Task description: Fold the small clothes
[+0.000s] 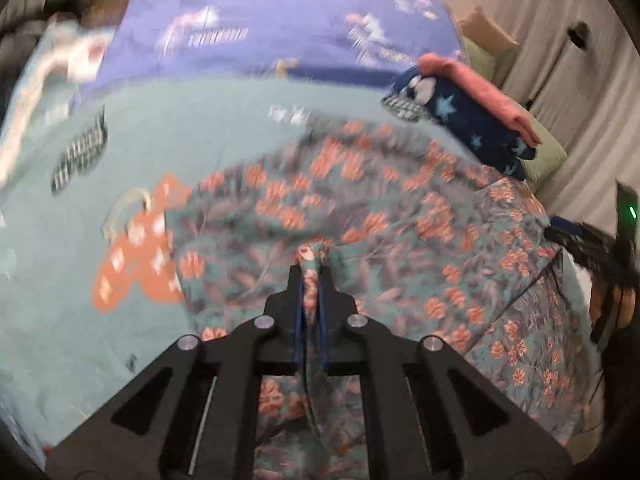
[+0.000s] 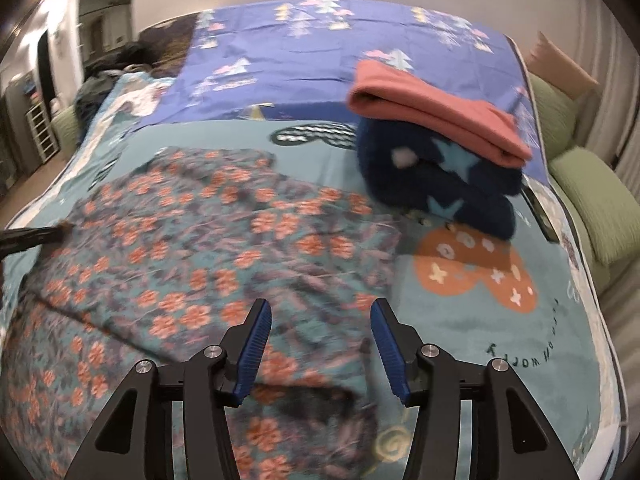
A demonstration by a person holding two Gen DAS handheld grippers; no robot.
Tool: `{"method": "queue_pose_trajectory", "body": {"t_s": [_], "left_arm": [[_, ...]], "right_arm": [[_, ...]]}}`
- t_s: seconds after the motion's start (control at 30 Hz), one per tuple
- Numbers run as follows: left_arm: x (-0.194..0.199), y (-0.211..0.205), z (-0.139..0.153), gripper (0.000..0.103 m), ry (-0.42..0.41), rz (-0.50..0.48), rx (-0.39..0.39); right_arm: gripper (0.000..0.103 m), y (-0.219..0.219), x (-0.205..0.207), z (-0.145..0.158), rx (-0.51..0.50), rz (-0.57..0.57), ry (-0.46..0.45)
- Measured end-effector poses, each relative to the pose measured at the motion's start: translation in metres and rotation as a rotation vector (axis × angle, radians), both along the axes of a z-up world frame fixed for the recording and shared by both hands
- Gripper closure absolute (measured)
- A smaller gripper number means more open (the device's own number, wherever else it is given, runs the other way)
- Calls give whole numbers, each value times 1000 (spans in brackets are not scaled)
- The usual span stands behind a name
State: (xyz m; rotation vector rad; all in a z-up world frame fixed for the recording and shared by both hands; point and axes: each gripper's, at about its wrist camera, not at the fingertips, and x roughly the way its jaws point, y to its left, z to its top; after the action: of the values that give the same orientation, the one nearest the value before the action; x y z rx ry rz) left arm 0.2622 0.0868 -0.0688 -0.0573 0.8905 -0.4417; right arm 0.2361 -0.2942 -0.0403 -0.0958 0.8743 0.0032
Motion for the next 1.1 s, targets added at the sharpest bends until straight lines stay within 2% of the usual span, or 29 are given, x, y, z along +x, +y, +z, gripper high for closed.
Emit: {"method": "queue_pose_trajectory", "body": {"t_s": [0.17,0.4,0.47,0.53,0.6,0.67,0.73,0.8,0.9,1.0,1.1], "left_arm": [[-2,-13,31,95,-107,-20,38],[10,-22,46,95,-133,-38,41],[11,-25,46,95,-139,-38,51],[9,-25,50,95,-157,-30,57],[4,-22,58,95,-205,-13,45],[-1,-16,67,95,-262,-1,28],[1,-11,71,95,-311,20,34],[15,-4,62,95,-277,36,37],[42,7,21,93,-97,67,37],[47,16,-14,85,7,104,101],[40,27,-22,71,36,139,87]], "right_arm": [[50,-19,34,-3,70,-51,49],[52,-65,97,-19,262,-181,159],[100,-67,104,-28,298,-164,184],[100,-62,98,-21,262,-152,126],[100,-56,85,-1,200,-142,4],[100,-57,79,14,170,-148,-69],[100,-61,84,16,126,-167,-90],[99,-64,97,6,96,-159,-46],[97,-72,97,-13,172,-162,50],[91,-69,65,-7,207,-125,30],[81,-56,27,4,208,-41,27]]}}
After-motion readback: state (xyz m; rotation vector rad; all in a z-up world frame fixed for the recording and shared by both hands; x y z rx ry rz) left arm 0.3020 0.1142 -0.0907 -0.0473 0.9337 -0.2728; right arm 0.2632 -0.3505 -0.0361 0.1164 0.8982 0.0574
